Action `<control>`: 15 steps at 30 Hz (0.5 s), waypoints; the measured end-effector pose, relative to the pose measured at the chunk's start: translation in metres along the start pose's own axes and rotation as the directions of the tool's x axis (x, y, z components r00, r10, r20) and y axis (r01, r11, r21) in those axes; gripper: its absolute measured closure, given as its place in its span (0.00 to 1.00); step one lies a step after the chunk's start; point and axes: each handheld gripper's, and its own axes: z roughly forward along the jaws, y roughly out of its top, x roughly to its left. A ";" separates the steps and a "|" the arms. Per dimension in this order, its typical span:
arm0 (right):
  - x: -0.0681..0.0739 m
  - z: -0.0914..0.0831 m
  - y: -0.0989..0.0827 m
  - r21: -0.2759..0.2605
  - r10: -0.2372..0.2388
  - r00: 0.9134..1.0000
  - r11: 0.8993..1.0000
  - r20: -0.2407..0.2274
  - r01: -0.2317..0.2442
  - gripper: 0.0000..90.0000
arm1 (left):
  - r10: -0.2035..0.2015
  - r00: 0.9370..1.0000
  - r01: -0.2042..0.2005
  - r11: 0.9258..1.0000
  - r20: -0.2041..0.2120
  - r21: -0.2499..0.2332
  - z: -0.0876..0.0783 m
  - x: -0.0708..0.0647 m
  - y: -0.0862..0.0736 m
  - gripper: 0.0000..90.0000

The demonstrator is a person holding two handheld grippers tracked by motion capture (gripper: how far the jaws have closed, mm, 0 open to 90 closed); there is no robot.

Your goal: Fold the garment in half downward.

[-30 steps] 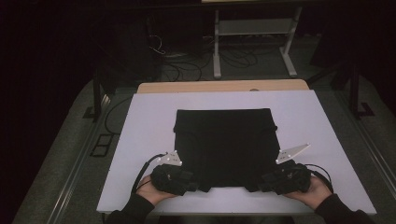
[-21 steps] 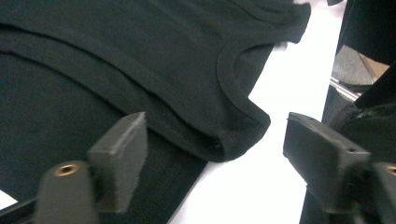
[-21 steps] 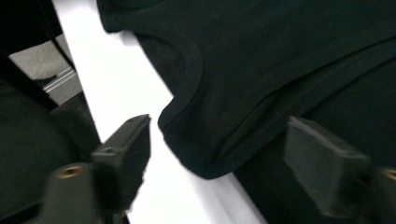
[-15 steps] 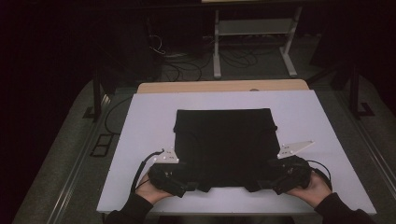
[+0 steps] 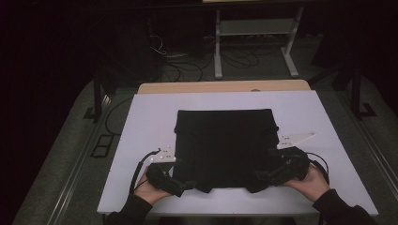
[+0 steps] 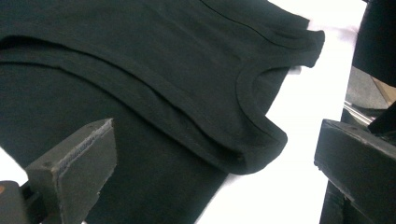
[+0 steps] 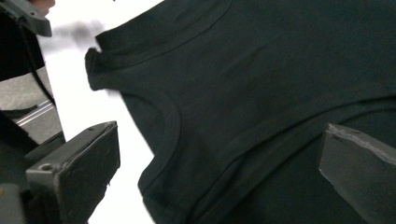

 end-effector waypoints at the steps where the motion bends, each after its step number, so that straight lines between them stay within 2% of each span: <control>1: -0.001 0.000 0.002 0.001 0.001 1.000 1.000 0.001 -0.001 0.00 | -0.001 1.000 0.001 1.000 -0.004 -0.003 -0.001 0.000 -0.001 0.00; 7: -0.006 0.007 0.020 -0.020 -0.015 1.000 1.000 0.009 0.016 0.00 | -0.001 1.000 0.001 1.000 -0.025 0.000 -0.004 0.005 -0.006 0.00; 15: -0.013 0.020 0.045 -0.045 -0.019 1.000 0.999 -0.004 0.018 0.00 | -0.015 0.999 0.014 1.000 -0.049 -0.016 -0.012 0.011 -0.011 0.00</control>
